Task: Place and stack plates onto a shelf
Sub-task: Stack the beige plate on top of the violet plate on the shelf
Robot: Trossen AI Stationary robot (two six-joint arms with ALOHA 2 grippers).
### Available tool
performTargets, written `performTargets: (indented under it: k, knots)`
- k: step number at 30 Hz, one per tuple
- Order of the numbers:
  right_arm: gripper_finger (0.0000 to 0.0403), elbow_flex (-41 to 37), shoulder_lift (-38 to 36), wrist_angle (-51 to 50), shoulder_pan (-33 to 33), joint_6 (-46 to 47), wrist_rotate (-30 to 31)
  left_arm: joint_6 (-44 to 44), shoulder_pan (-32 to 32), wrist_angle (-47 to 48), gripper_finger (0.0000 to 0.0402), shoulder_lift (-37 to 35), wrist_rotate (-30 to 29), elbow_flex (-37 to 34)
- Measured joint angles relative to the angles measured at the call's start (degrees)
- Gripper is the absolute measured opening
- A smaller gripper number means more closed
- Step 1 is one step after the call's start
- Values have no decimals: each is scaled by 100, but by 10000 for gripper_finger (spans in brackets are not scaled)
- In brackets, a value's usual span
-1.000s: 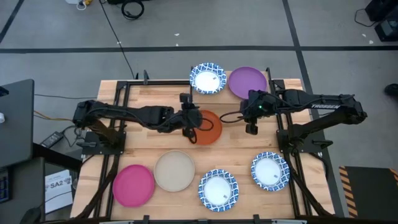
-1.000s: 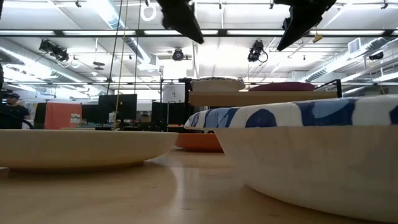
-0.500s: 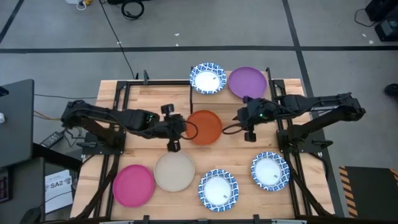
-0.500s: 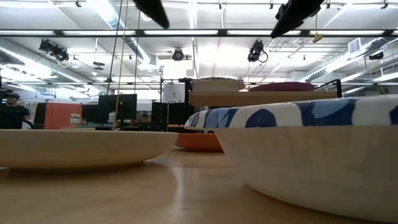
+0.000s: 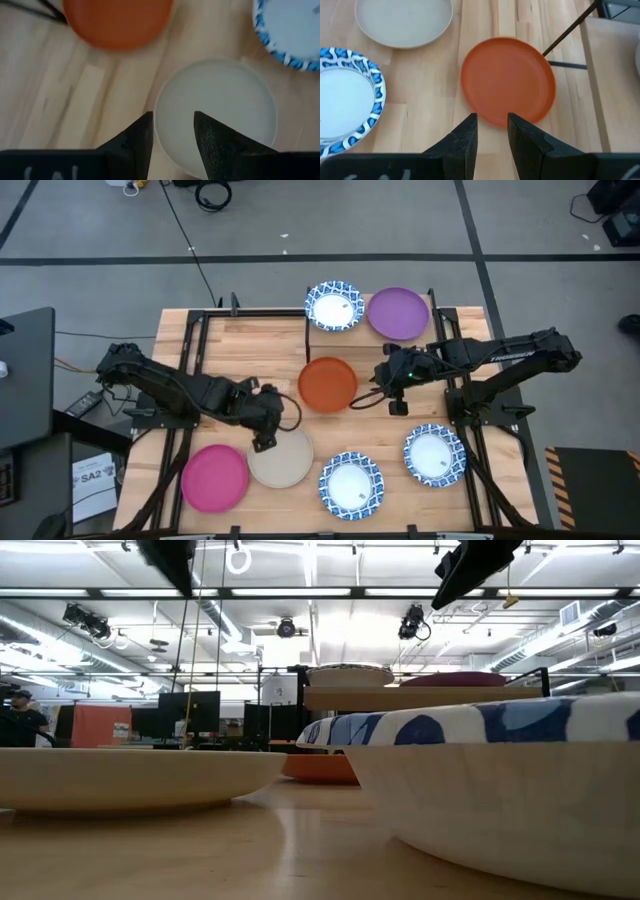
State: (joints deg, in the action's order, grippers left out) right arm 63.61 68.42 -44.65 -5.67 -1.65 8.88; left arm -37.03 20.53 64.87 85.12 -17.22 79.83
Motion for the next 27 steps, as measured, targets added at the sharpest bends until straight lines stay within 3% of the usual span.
performTargets:
  k: [14,27]
  knots:
    - [113,0,281,133,0,-2,0,-1844,454,-221,149,2,115,-1216]
    - [113,0,293,303,0,-2,0,-2721,439,-1713,149,4,444,-2704]
